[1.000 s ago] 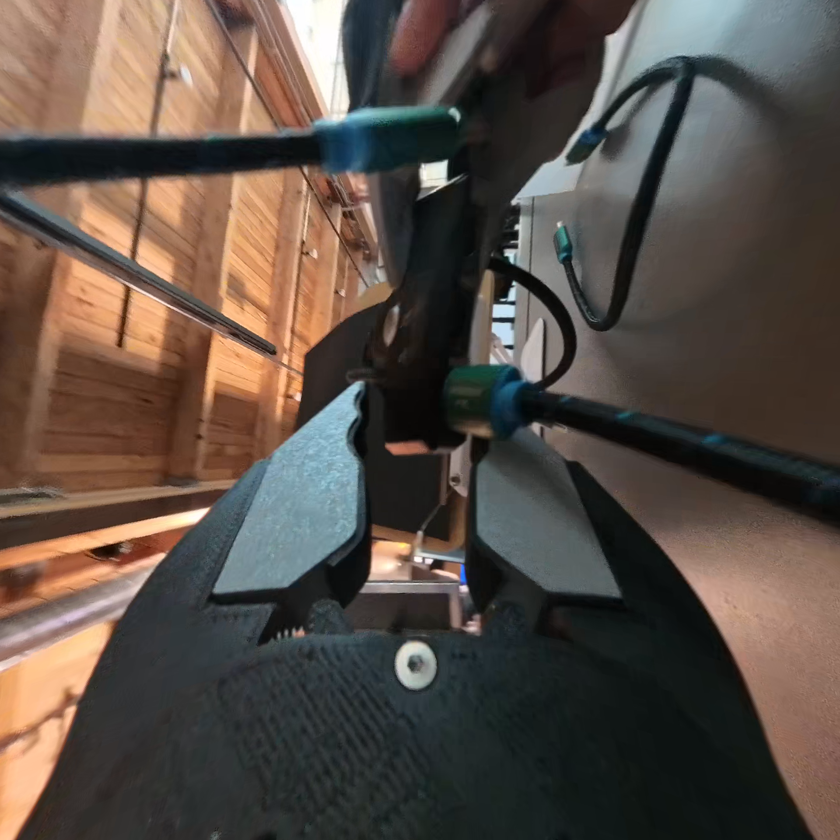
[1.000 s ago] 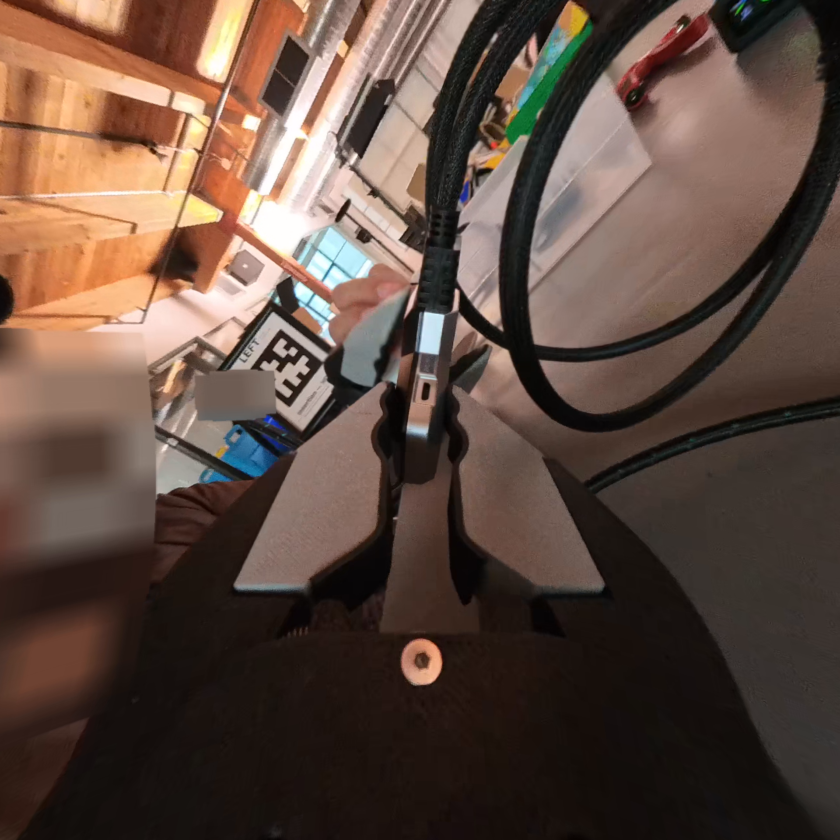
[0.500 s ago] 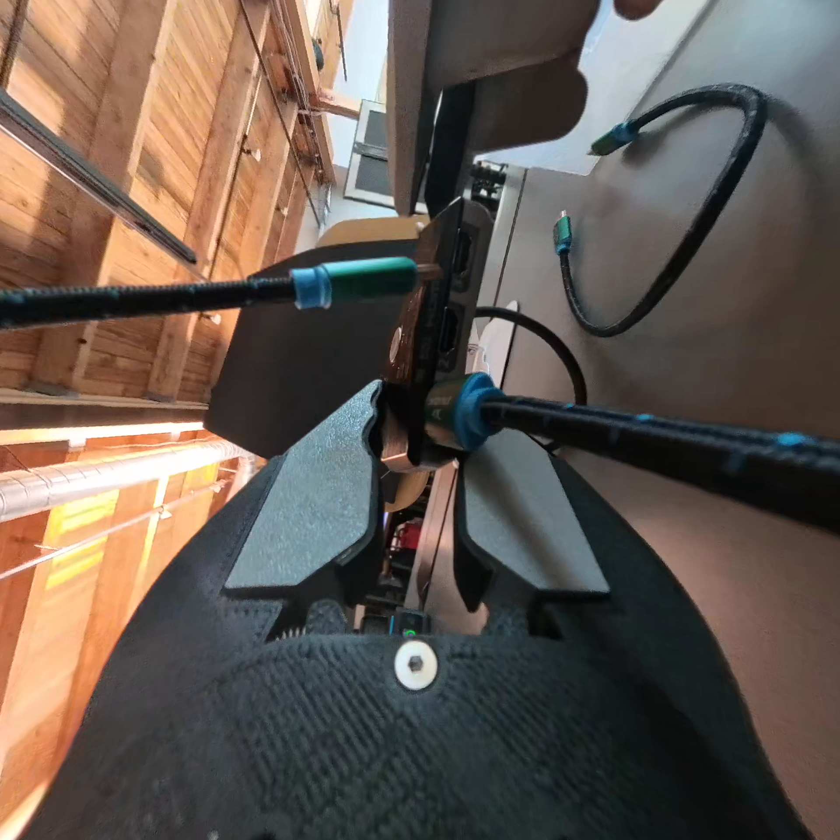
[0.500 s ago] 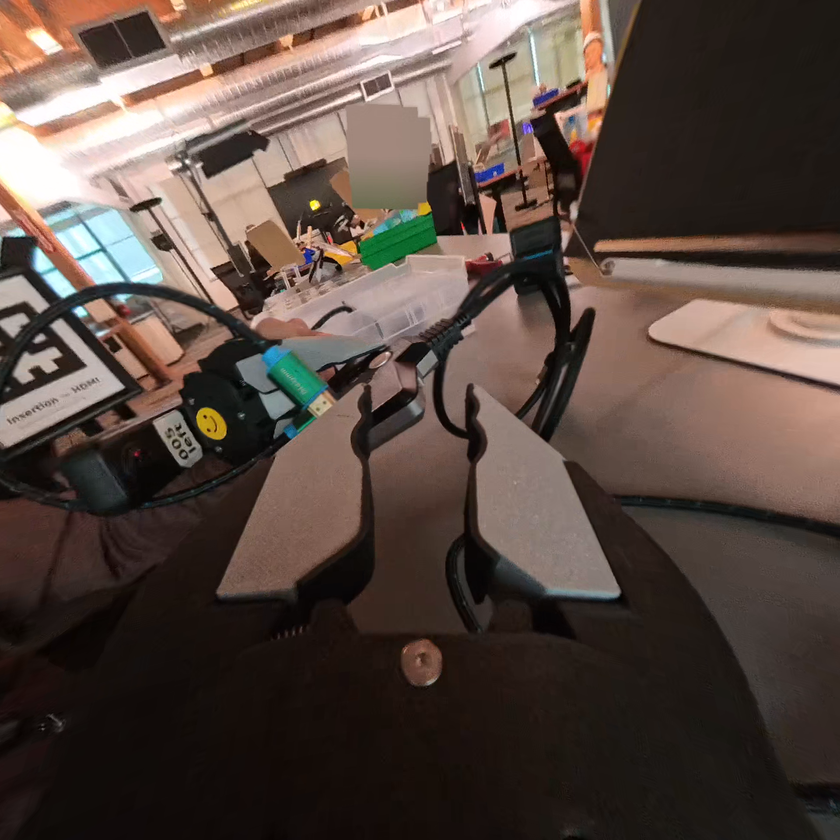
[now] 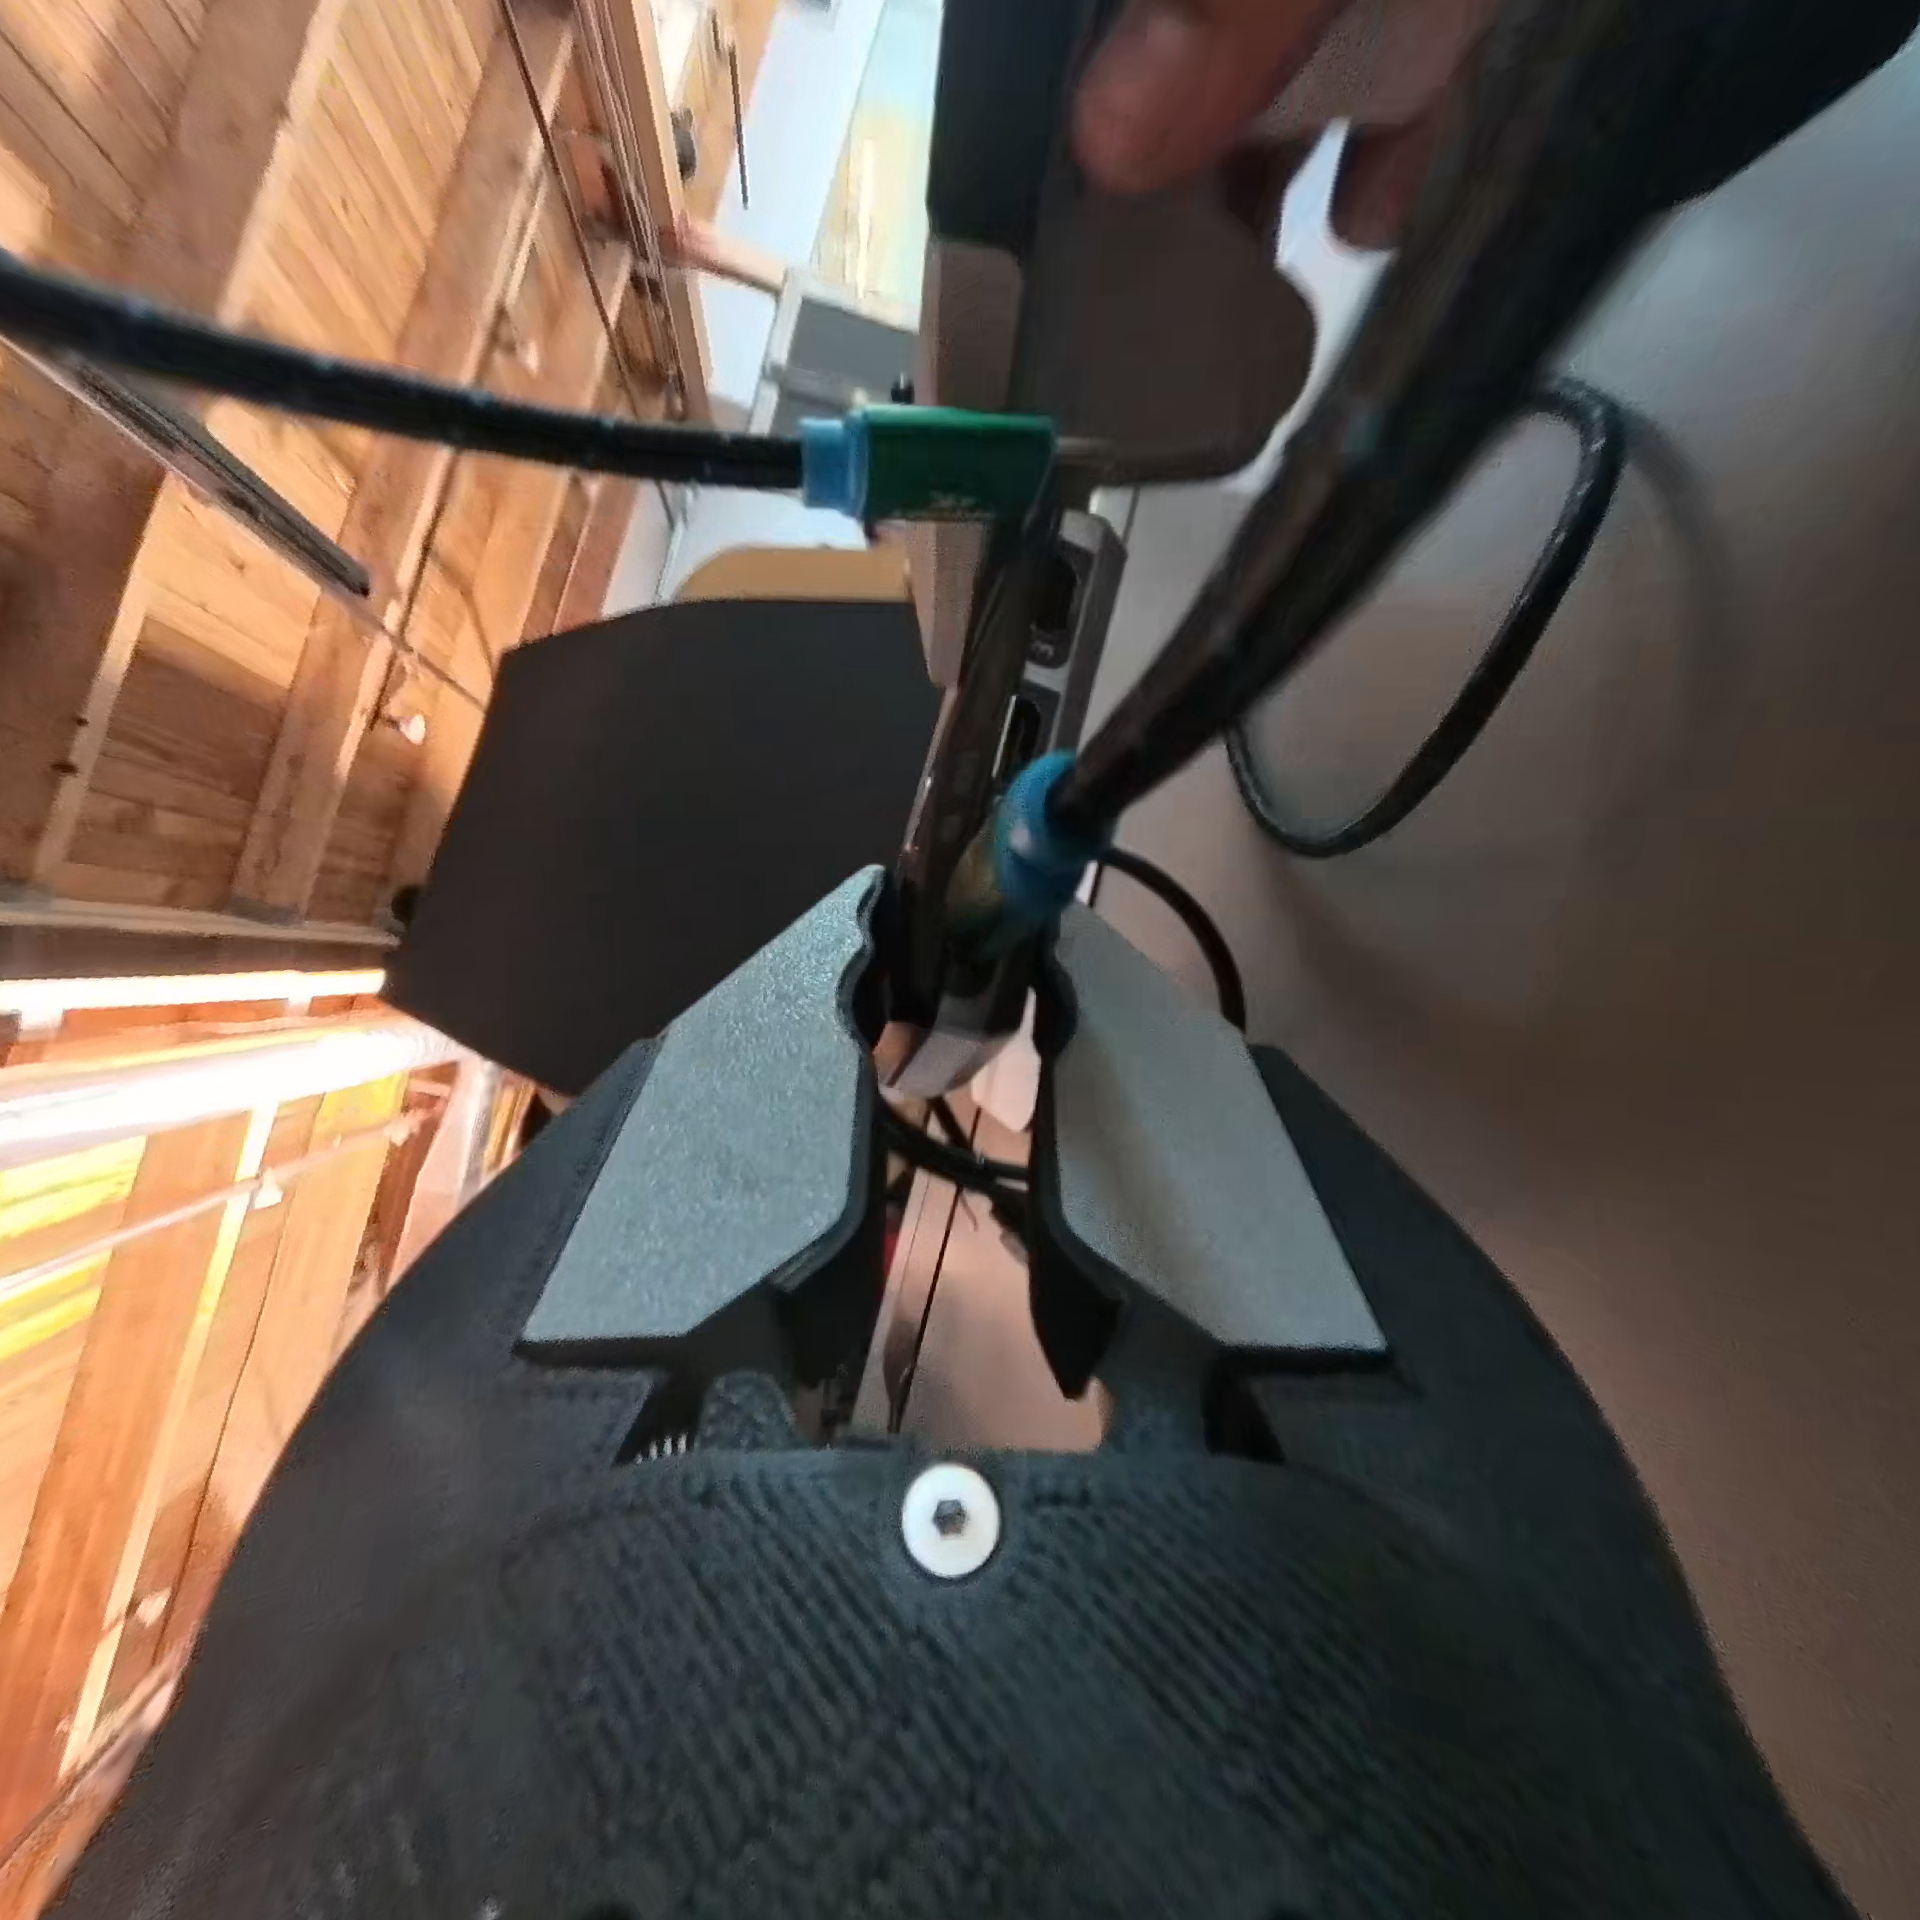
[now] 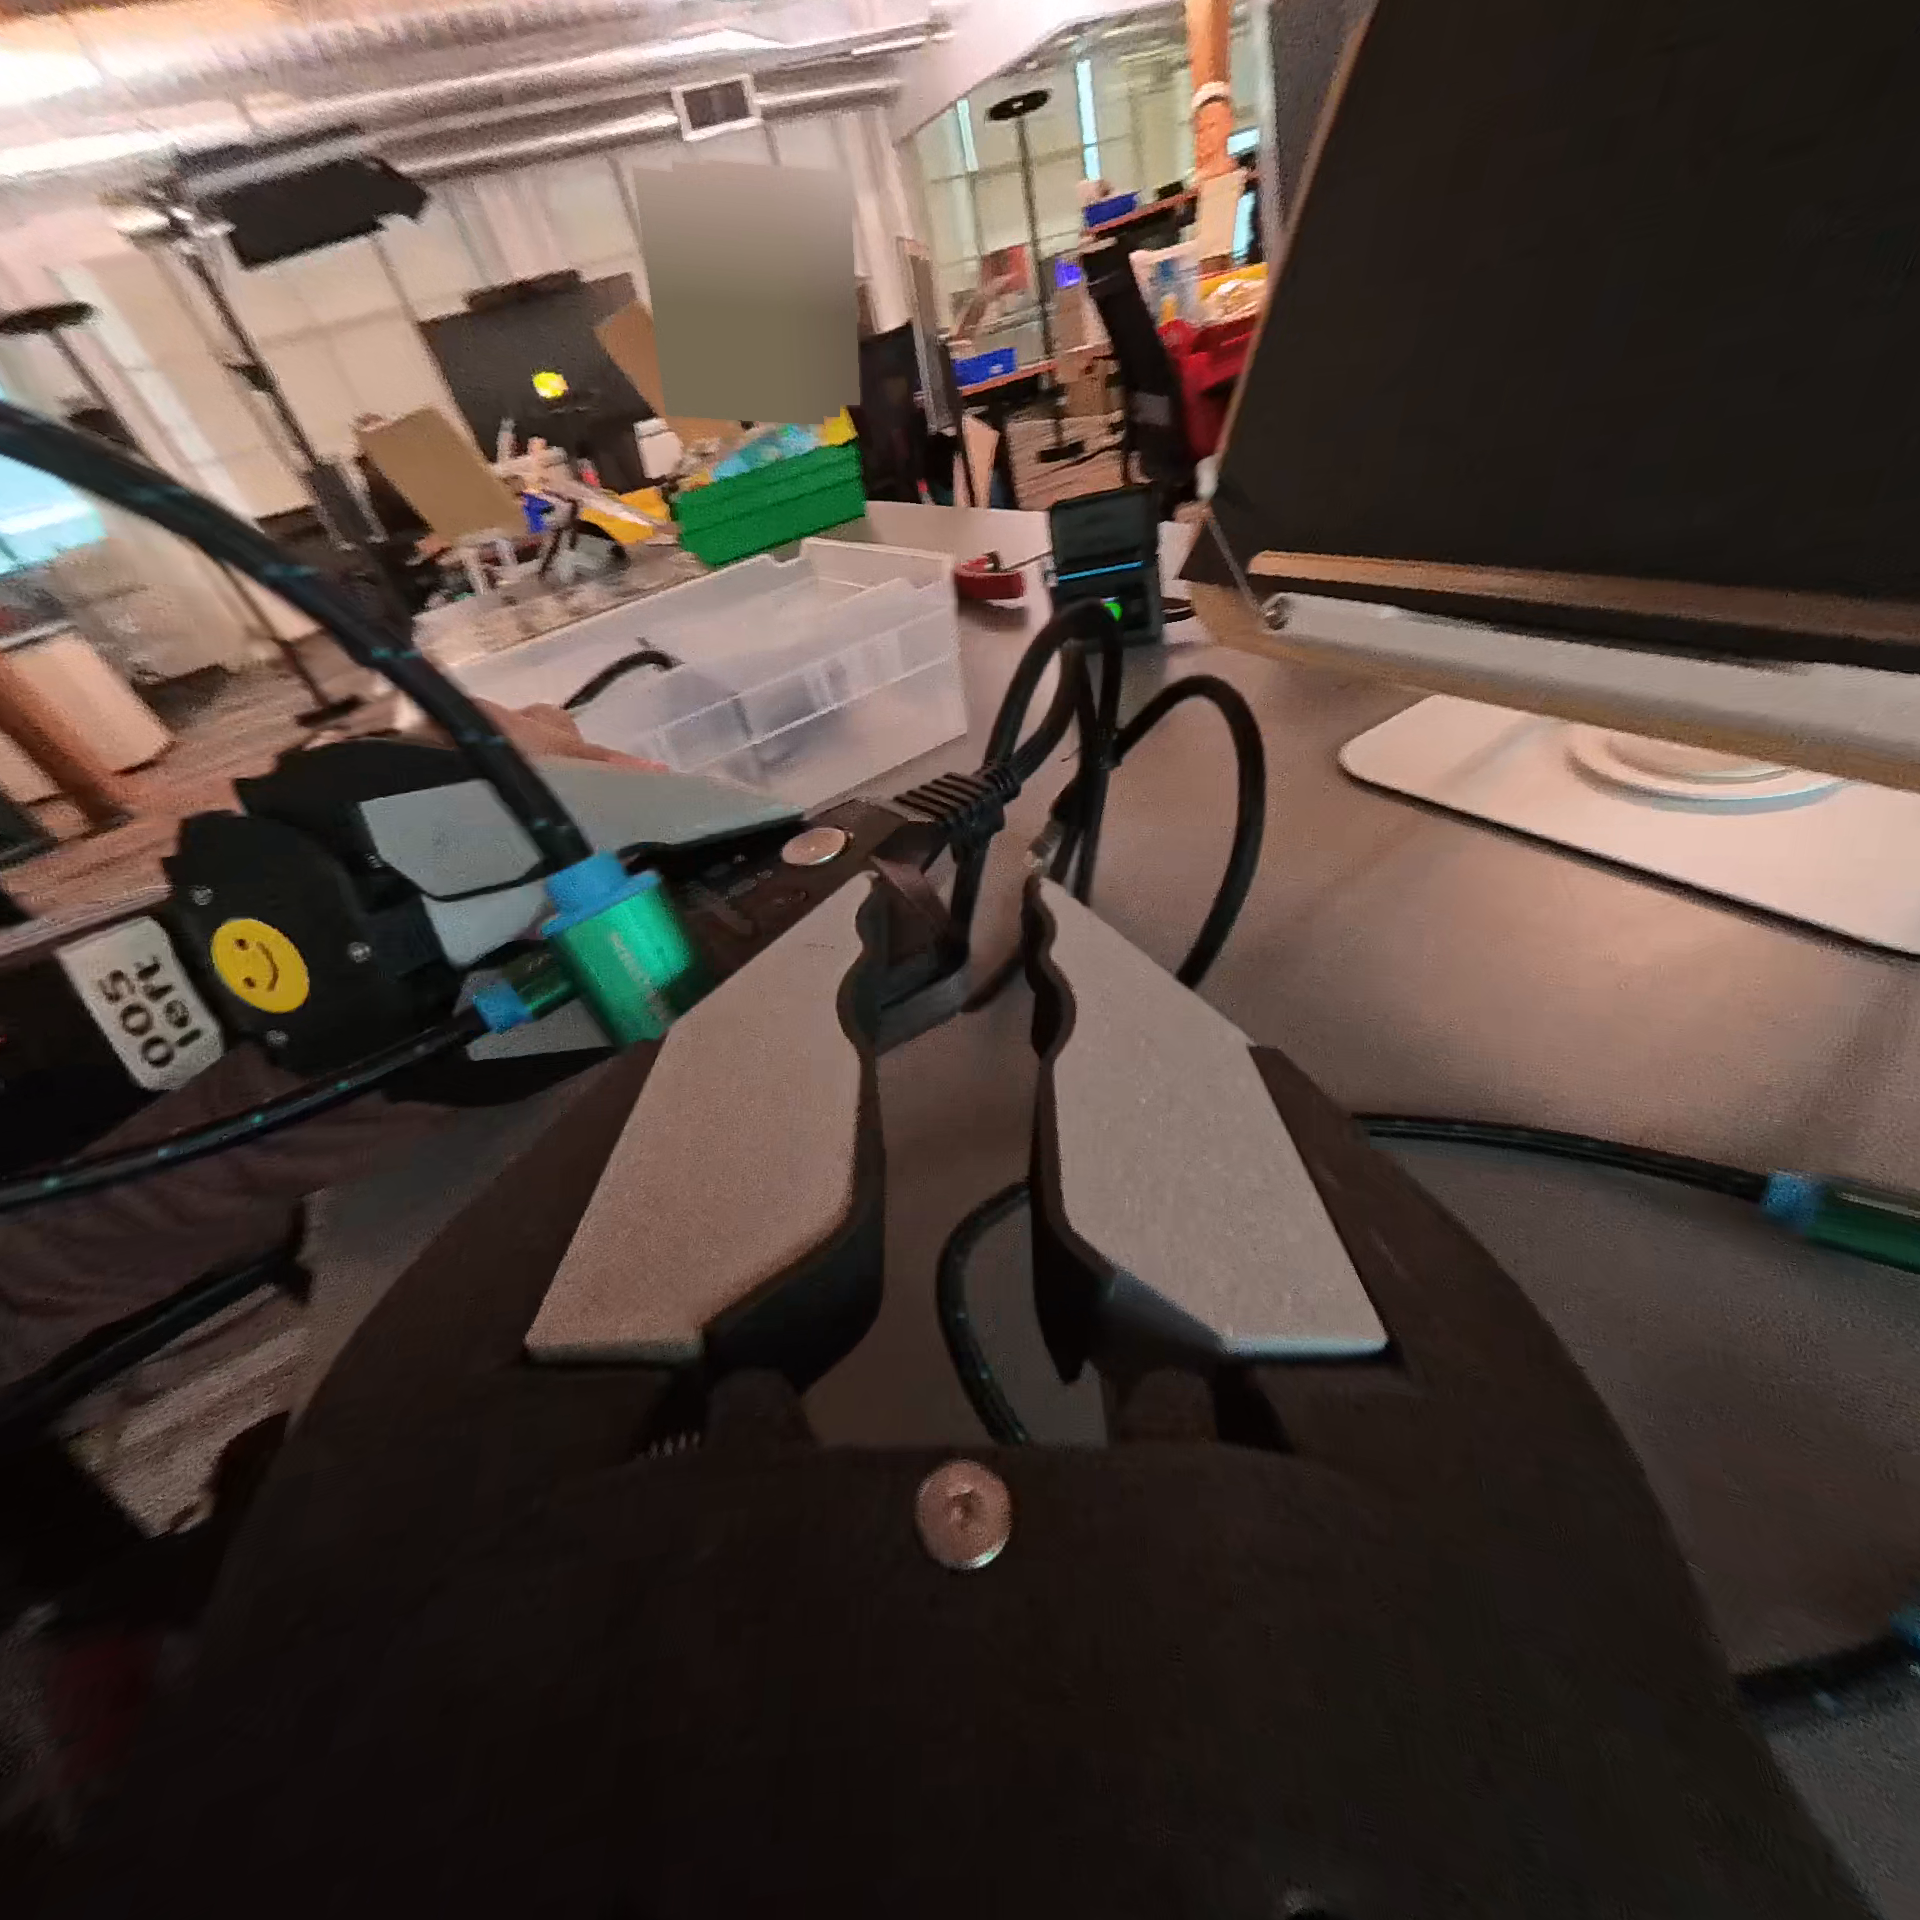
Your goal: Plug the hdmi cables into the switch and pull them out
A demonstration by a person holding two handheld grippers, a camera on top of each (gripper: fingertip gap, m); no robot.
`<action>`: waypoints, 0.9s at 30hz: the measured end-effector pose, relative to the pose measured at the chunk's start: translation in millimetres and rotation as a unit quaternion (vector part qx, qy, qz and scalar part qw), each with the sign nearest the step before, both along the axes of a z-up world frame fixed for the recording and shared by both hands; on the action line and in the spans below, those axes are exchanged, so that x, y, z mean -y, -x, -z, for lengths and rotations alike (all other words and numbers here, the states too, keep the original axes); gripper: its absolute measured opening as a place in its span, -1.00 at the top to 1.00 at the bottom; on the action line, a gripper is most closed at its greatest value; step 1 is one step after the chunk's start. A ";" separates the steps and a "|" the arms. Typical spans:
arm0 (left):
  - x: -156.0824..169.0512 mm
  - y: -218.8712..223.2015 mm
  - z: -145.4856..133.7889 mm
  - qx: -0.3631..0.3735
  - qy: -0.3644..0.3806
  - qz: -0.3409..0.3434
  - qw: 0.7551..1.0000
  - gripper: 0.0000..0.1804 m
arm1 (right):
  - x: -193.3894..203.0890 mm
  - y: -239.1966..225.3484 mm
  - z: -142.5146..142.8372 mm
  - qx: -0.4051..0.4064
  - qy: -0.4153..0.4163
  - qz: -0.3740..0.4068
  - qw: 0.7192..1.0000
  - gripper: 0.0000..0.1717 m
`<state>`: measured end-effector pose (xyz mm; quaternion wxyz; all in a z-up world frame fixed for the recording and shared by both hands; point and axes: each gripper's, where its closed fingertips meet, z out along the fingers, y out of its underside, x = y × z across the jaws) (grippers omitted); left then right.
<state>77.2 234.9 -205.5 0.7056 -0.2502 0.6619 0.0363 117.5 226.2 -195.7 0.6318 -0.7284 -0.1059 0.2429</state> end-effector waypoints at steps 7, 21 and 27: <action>-31.1 4.8 13.1 -0.019 0.068 -0.055 0.996 0.75 | 2.9 -3.7 -1.6 -0.020 0.002 -0.009 1.000 0.64; -14.5 8.0 21.2 -0.018 0.133 0.045 0.990 0.75 | -5.3 26.4 42.8 0.051 0.087 -0.055 0.993 0.70; -1.7 2.4 30.0 -0.045 0.077 0.056 0.994 0.77 | -10.1 21.6 59.3 0.089 0.115 -0.031 0.989 0.82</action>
